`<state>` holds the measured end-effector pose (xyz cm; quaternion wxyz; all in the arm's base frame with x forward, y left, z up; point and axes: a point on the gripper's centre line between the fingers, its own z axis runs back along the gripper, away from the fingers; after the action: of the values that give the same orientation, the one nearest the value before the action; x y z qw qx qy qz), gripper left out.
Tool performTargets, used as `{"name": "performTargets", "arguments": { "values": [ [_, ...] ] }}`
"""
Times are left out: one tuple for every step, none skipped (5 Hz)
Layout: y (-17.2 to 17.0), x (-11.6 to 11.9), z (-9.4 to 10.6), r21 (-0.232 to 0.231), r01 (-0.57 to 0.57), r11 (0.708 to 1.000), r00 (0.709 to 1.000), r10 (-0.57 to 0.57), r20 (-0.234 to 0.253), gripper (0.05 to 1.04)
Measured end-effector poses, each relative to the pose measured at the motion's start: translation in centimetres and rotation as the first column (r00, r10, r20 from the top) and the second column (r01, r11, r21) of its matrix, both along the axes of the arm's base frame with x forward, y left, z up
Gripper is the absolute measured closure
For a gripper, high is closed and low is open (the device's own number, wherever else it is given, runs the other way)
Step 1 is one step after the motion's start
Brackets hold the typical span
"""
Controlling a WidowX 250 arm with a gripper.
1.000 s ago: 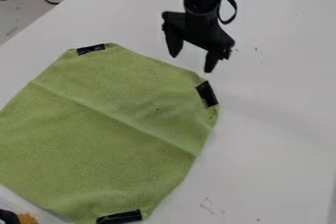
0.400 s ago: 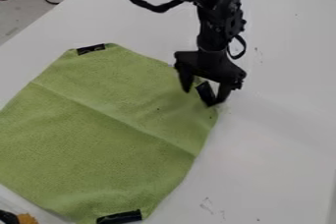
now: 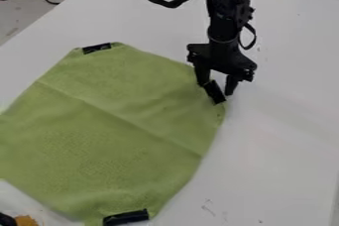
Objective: Fold the laundry into a triangle
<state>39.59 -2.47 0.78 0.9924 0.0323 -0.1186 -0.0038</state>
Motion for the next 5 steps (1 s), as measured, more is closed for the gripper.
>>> {"name": "performTargets", "arguments": {
  "values": [
    [0.1,0.4,0.1,0.012,0.017,1.0,1.0,-0.017,-0.002,0.694],
    [0.3,0.4,0.1,0.023,0.013,1.0,1.0,-0.013,-0.006,0.893],
    [0.9,-0.3,0.4,0.057,-0.016,0.998,0.998,0.019,-0.058,0.997],
    [2.0,-0.3,5.8,0.089,-0.149,0.985,0.989,0.149,0.01,1.016],
    [4.9,-1.4,11.3,0.074,-0.336,0.939,0.936,0.324,0.137,1.016]
  ]
}}
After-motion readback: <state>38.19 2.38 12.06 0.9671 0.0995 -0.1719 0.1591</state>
